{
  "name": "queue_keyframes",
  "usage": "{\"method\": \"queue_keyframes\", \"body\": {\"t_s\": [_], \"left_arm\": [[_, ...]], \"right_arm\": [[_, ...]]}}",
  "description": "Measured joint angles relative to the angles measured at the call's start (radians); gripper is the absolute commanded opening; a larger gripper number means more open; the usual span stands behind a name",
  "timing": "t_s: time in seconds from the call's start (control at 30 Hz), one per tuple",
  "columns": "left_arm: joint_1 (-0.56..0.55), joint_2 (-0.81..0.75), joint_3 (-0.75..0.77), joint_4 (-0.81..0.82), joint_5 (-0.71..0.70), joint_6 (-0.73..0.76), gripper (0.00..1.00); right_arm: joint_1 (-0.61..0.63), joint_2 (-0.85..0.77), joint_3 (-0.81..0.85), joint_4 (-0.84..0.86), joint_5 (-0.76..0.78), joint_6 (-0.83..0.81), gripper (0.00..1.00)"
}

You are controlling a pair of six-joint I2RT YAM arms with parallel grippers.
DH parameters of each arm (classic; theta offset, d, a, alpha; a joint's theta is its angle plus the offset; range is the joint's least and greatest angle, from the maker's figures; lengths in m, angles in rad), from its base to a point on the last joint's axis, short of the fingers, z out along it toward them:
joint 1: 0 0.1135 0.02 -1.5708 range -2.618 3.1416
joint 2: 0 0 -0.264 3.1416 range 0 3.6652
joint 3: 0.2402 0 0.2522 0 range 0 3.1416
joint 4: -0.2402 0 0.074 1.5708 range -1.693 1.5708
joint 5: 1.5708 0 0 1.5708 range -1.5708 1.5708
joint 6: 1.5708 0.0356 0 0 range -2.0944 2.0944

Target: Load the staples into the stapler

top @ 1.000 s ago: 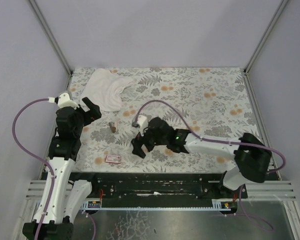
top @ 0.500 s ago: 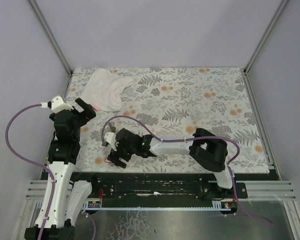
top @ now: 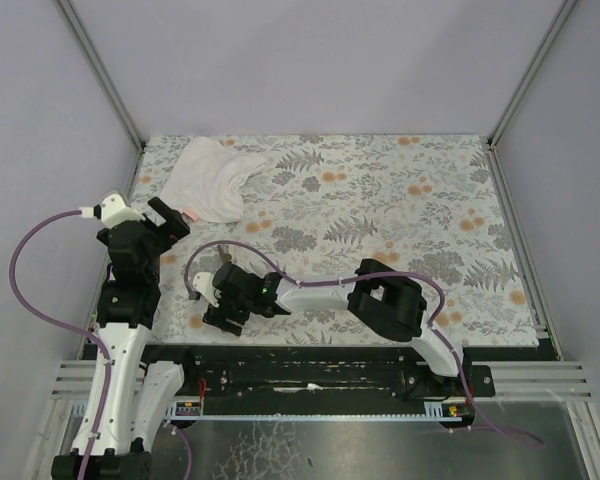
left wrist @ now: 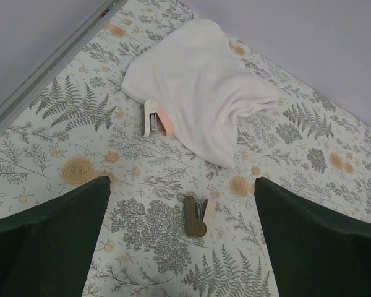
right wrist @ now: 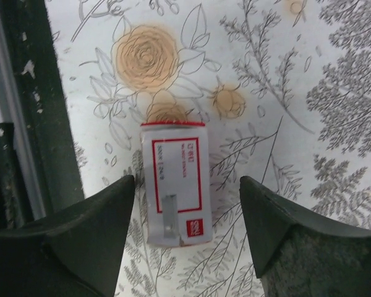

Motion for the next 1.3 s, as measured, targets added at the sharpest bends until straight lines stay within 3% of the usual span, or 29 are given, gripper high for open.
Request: {"method": "queue_keyframes", "body": {"t_s": [0.13, 0.3, 0.5, 0.7, 0.9, 1.03, 1.17, 1.3], "left_arm": [[0.008, -0.002, 0.000, 0.000, 0.000, -0.002, 1.00], [0.008, -0.006, -0.002, 0.000, 0.001, -0.002, 1.00], [0.008, -0.006, -0.003, 0.001, 0.006, -0.002, 1.00], [0.008, 0.021, -0.008, 0.002, 0.053, -0.002, 1.00], [0.008, 0.084, -0.012, 0.005, 0.133, -0.002, 1.00], [0.008, 0.132, -0.013, 0.005, 0.186, -0.001, 1.00], [0.008, 0.166, -0.013, 0.005, 0.225, 0.000, 1.00], [0.008, 0.176, -0.013, 0.005, 0.249, 0.000, 1.00]], "right_arm": [[0.000, 0.034, 0.053, -0.029, 0.009, -0.019, 0.58], [0.001, 0.049, 0.074, -0.029, 0.007, -0.021, 0.48], [0.001, 0.004, 0.013, -0.024, 0.029, -0.018, 0.48], [-0.023, -0.205, -0.192, -0.064, 0.080, -0.014, 0.48], [-0.200, -0.432, -0.380, -0.068, 0.094, 0.009, 0.48], [-0.315, -0.440, -0.419, -0.067, 0.113, 0.008, 0.48], [-0.330, -0.405, -0.419, -0.070, 0.108, -0.005, 0.50], [-0.328, -0.347, -0.406, -0.074, 0.093, -0.018, 0.60]]}}
